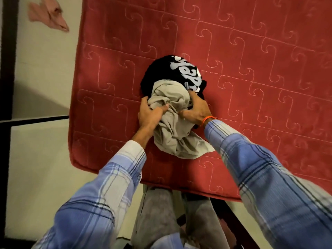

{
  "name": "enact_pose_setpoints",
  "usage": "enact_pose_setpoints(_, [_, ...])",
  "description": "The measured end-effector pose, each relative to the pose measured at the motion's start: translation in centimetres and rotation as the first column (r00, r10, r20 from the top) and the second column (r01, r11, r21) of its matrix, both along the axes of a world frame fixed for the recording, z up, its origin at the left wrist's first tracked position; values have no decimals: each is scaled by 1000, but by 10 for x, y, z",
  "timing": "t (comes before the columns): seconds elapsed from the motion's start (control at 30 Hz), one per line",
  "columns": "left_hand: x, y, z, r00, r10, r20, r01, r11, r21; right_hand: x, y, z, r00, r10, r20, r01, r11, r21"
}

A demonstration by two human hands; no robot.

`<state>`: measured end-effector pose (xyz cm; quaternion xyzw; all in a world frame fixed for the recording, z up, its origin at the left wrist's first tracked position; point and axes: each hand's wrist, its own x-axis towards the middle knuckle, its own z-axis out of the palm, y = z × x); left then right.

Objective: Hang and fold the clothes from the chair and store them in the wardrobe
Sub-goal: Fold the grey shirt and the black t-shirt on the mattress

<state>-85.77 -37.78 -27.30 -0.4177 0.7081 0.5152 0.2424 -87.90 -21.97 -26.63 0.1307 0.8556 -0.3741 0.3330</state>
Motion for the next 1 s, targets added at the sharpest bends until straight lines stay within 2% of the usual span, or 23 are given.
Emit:
enact_pose_setpoints(0.27, [53,-75,25,963,270,-19,-271,960,-71,35,-90,25,991,134,4,-131,973,-189])
enact_pose_setpoints(0.47, [86,-97,35,917,388,-95,-397,910,-118,47,-127,33,974,222,-44,-226,952,-206])
enact_pose_setpoints(0.57, [99,-94,35,915,393,-92,-403,903,-150,54,-132,31,957,286,-44,-289,945,-155])
enact_pose_setpoints(0.67, [108,-89,35,919,388,-77,-394,881,-263,66,-127,27,958,288,-16,-288,955,-70])
enact_pose_setpoints(0.73, [113,-84,40,918,384,-93,-393,856,-336,74,-121,26,955,292,-59,-292,956,7])
enact_pose_setpoints(0.8, [121,-73,51,911,389,-139,-413,843,-346,82,-114,33,936,335,-109,-332,942,51])
enact_pose_setpoints(0.9, [134,-52,71,892,405,-203,-451,834,-318,92,-101,46,951,256,-172,-260,966,0])
enact_pose_setpoints(1.0, [148,-24,93,865,417,-281,-492,817,-301,104,-75,64,973,164,-161,-189,969,-159])
